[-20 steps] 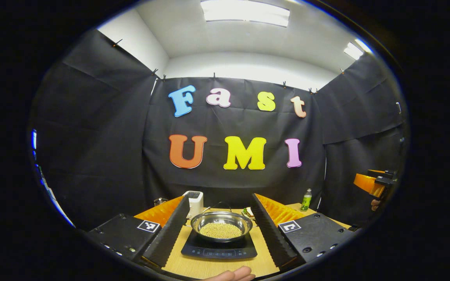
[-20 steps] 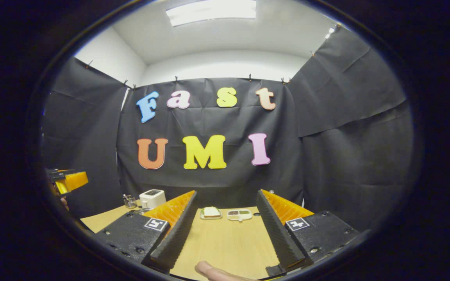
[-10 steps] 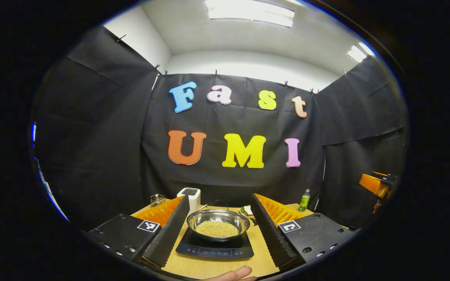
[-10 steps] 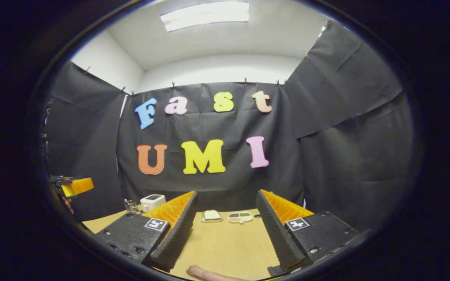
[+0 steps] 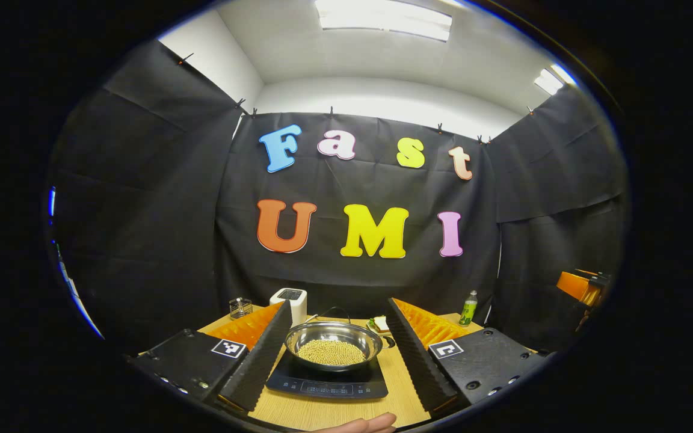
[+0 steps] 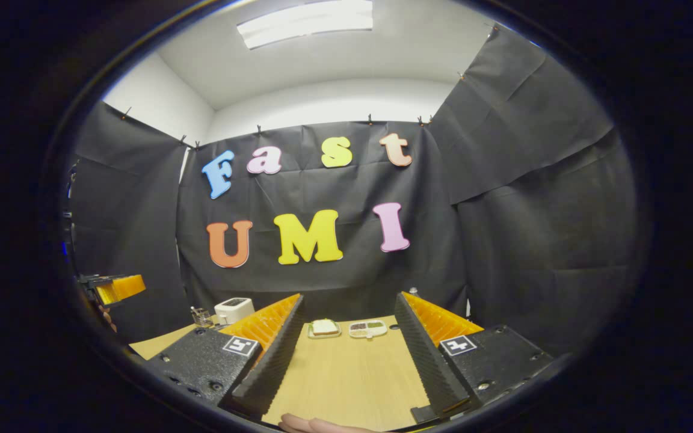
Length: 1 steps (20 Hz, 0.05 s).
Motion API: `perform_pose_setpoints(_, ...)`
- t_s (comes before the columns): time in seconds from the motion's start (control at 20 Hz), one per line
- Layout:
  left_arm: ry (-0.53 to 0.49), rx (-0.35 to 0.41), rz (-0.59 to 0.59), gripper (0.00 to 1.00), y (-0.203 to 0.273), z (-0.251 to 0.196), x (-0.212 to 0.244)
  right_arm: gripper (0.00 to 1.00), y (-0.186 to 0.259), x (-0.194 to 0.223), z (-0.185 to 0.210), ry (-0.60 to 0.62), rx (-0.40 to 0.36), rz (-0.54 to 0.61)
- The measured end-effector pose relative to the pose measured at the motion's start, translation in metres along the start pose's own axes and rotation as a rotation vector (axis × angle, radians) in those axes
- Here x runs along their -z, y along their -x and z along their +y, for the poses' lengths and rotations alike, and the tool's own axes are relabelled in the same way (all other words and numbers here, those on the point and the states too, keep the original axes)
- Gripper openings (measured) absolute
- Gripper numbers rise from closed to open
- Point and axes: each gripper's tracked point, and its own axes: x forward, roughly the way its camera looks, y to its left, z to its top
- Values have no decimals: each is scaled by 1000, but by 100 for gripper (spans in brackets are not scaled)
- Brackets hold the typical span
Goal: First push the handle of the pot to place it horizontally, then grasp the pot with both hands and set it on the induction cooktop.
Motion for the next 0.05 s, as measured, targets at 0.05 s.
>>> perform_pose_setpoints(0.05,-9,-2,-4,94,1,-1,-1,95,-1,1,-2,2,1,2)
